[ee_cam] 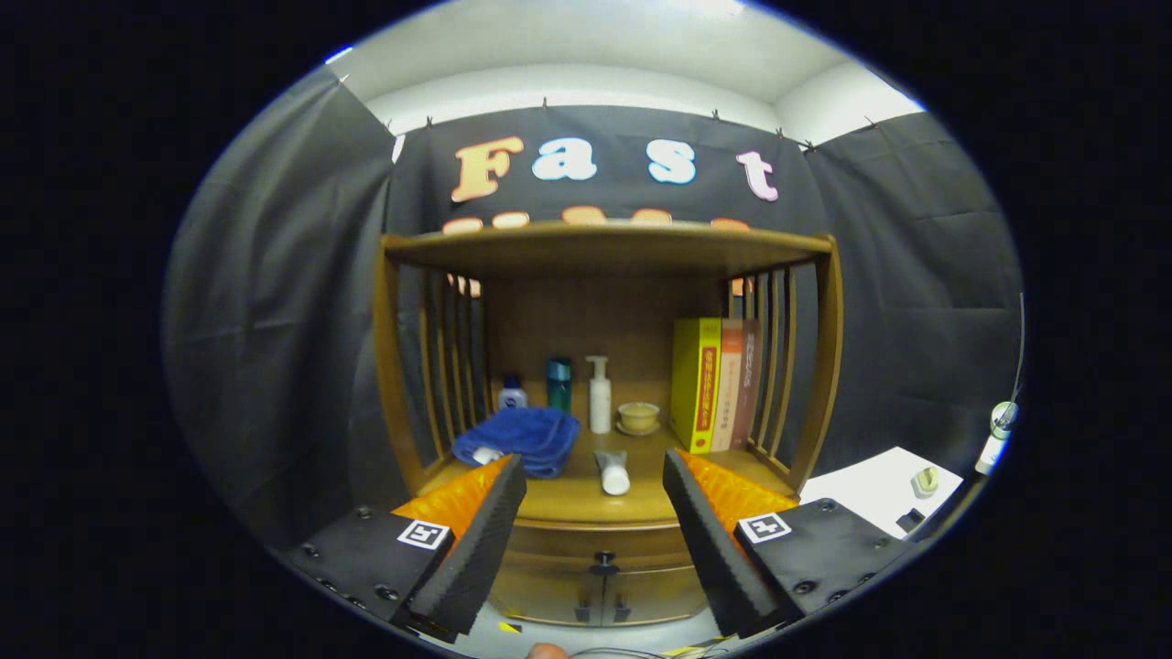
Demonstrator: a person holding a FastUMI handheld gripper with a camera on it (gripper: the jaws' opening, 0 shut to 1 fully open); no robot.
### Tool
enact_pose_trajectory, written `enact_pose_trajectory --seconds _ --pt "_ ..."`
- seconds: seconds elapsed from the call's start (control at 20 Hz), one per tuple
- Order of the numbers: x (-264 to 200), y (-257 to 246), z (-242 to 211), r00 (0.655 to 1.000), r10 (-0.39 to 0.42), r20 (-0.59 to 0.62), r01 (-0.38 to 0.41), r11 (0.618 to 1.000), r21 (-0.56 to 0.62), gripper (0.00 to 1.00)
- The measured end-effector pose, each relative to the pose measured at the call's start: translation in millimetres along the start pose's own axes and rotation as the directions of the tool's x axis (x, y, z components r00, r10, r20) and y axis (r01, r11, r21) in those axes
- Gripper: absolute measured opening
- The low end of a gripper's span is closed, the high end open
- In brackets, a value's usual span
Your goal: Pull open the drawer, take out the items inside it, and place them on the countertop above the cabinet.
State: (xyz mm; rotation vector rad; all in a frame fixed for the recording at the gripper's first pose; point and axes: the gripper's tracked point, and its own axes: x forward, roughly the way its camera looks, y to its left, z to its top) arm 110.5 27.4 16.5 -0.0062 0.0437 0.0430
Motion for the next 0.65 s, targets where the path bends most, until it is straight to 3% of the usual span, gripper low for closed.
enact_pose_trajectory --seconds 0.25,0.65 --pt "-26 26 53 0.997 0.031 0.077 -0.029 0.999 -0.022 0.99" --pt "-39 39 61 0.994 0.054 0.098 -0.053 0.998 -0.016 0.99"
